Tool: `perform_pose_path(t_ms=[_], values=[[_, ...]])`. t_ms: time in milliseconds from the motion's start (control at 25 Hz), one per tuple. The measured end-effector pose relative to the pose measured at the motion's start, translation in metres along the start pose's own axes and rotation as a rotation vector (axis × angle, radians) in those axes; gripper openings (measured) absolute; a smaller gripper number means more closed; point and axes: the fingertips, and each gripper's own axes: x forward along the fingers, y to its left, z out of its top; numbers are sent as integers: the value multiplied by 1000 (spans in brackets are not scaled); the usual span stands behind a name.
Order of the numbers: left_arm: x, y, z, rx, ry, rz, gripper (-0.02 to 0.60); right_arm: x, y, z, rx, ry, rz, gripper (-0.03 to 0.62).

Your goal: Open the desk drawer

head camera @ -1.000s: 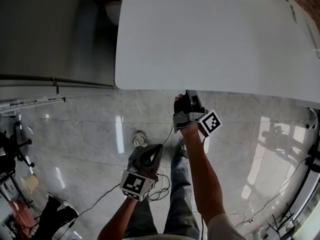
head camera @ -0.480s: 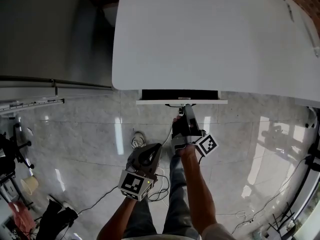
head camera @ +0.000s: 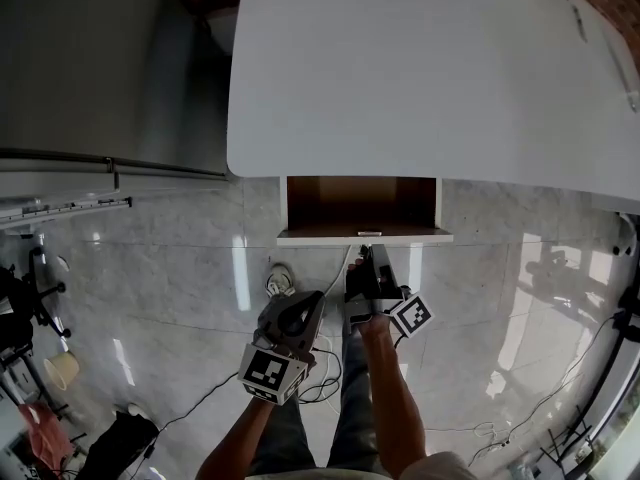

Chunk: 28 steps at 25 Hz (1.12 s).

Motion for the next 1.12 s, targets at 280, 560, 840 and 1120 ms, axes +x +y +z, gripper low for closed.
perform_pose_path(t_ms=[280, 560, 840, 1120], values=[[-5, -1, -4, -1, 1, -4, 11, -49, -33, -8, 12, 17, -86, 32], [-7, -5, -13, -4, 12, -12, 11, -76, -63, -22, 31, 26, -159, 31], [-6, -4, -9, -3, 1, -14, 11, -77, -64, -24, 25, 27, -162, 31], [-3, -4, -6, -2, 0, -14, 11, -75, -65, -22, 50, 20, -143, 32]])
